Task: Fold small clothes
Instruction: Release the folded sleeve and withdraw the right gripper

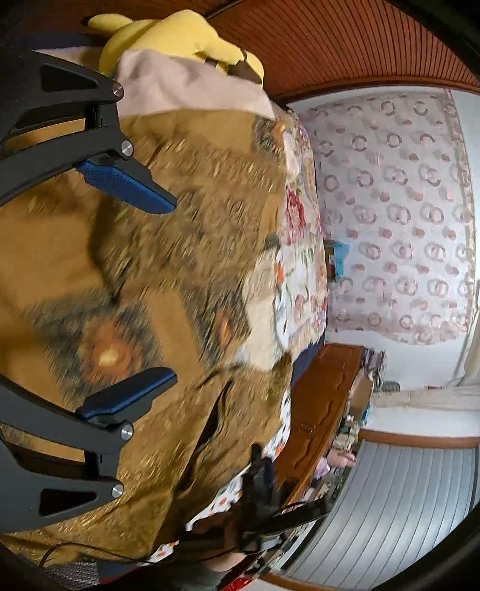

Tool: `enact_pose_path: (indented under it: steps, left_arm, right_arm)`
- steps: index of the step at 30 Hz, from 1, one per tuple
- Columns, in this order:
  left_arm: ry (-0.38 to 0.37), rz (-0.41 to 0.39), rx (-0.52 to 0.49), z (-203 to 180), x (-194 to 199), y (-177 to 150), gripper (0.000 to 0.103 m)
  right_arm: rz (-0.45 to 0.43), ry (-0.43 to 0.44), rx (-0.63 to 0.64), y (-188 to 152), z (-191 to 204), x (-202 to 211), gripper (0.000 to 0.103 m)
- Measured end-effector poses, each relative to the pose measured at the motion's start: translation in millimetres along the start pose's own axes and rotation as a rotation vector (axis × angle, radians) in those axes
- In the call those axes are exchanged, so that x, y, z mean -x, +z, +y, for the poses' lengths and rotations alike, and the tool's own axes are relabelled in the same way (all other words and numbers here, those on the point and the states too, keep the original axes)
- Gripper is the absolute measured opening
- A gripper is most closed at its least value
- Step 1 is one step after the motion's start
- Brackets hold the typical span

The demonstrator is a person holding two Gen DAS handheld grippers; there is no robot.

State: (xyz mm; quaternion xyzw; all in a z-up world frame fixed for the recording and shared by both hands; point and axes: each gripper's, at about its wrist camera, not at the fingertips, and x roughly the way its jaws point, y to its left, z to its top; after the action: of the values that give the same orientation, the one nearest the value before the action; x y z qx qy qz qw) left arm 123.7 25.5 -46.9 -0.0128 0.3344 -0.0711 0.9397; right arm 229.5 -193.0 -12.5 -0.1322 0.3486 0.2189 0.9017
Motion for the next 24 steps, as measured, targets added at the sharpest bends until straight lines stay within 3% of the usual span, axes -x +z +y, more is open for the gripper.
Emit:
enact_pose_path:
  steps: [5, 12, 24]
  left_arm:
    - [0.049, 0.02, 0.027, 35.7, -18.2, 21.2, 0.085]
    - [0.104, 0.035, 0.065, 74.3, -37.8, 37.8, 0.085]
    - [0.16, 0.089, 0.109, 121.4, -74.1, 53.9, 0.085]
  right_arm:
    - [0.048, -0.023, -0.053, 6.7, -13.0, -32.3, 0.067]
    - [0.049, -0.005, -0.069, 15.0, -21.4, -48.2, 0.067]
    - [0.043, -0.01, -0.065, 8.7, -20.8, -42.6, 0.071]
